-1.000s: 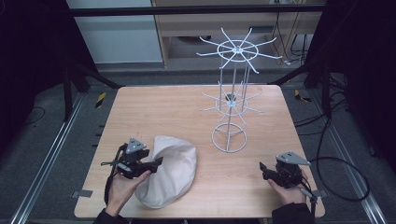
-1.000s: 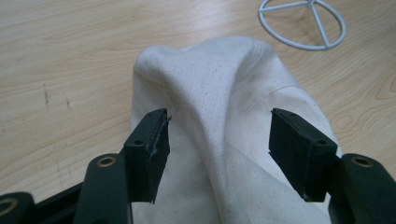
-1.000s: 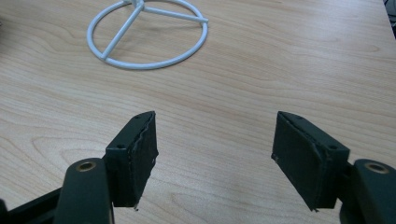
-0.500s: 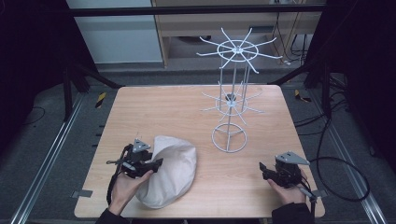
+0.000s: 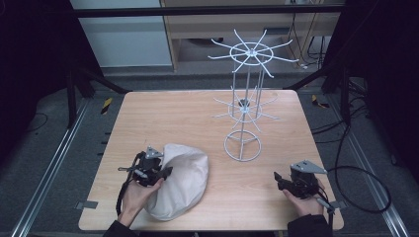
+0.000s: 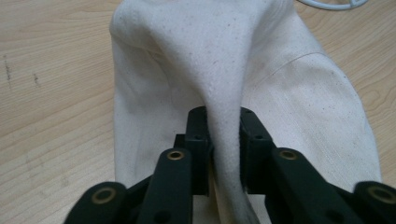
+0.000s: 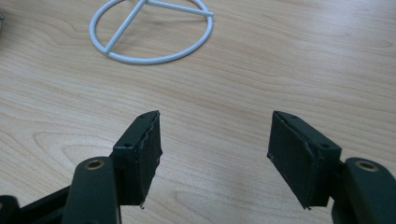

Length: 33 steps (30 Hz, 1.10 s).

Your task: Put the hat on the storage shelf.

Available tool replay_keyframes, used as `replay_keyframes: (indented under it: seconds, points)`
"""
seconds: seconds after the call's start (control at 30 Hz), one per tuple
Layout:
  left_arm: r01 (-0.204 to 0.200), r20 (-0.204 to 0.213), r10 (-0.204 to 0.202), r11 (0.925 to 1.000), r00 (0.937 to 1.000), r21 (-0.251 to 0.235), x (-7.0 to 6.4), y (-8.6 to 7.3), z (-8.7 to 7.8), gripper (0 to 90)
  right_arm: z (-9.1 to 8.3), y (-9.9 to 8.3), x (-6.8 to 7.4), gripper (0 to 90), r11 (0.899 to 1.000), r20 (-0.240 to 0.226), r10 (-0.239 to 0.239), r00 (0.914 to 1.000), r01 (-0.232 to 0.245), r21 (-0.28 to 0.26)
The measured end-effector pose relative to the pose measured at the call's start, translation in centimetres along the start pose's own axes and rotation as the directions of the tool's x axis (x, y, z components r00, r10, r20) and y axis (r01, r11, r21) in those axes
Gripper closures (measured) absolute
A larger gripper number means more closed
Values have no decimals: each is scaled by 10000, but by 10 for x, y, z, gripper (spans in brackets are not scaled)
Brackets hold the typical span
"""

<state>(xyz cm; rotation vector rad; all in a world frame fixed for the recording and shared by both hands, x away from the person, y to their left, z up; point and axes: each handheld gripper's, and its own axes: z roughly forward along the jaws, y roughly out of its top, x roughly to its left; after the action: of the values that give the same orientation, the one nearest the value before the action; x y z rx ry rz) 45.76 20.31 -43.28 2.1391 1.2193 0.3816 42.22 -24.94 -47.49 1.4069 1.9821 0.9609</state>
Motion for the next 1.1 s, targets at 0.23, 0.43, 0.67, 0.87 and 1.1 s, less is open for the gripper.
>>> replay_keyframes:
  seconds: [0.23,0.43,0.67,0.87,1.1]
  points:
    - [170,101,-169,9998,9998,-116,2,1,-3,862,1,0,0,352,10000,-49,-66,10000,66,23]
    - [346,371,-313,9954,9988,-898,3,1,-17,871,0,0,0,353,10000,-41,2,10000,-2,54]
    - [427,798,-291,9836,9964,-1755,1,3,-38,875,0,-1,-1,354,10000,-52,20,10000,-19,46]
    - [319,1045,-62,9688,9945,-2457,-5,5,-56,875,0,-1,-1,355,10000,-54,18,10000,-18,33]
    - [224,1157,174,9423,9931,-3340,-9,7,-76,875,0,-1,-1,355,10000,-56,-18,10000,18,7]
